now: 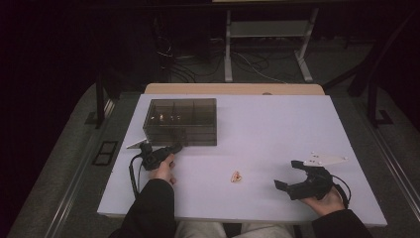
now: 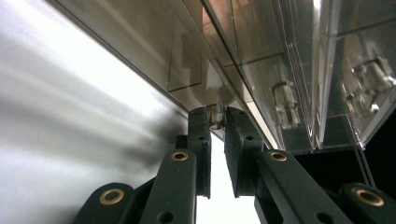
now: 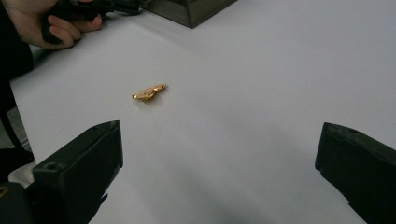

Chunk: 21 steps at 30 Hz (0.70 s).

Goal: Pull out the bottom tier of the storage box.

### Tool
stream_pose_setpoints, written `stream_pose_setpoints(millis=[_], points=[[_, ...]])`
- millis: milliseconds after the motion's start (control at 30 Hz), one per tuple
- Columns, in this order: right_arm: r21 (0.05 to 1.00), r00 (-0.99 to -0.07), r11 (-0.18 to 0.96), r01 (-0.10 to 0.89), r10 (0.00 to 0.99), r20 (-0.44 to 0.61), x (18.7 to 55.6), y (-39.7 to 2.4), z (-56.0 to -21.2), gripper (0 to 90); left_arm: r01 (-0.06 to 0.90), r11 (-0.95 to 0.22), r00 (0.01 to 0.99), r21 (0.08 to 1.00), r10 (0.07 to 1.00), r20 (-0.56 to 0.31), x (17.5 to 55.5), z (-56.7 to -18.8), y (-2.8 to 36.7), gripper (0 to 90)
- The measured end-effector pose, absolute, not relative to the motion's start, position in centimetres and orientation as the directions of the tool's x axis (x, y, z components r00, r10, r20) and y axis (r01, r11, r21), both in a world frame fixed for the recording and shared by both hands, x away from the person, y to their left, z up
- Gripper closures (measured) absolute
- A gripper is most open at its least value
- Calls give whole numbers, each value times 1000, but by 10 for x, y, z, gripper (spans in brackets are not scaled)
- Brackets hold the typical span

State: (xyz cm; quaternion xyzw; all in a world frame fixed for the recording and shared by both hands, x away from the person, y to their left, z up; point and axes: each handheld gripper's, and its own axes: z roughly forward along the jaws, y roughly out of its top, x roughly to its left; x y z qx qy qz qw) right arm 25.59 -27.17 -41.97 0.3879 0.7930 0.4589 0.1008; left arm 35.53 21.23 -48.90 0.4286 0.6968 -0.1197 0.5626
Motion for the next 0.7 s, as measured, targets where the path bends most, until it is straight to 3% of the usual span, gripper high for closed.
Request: stream_pose_setpoints(millis=[700], points=[[806,-681,284,519,707,190,256,-271,-420,5,730,601,3,326,474,-881,334,-488,212,800]])
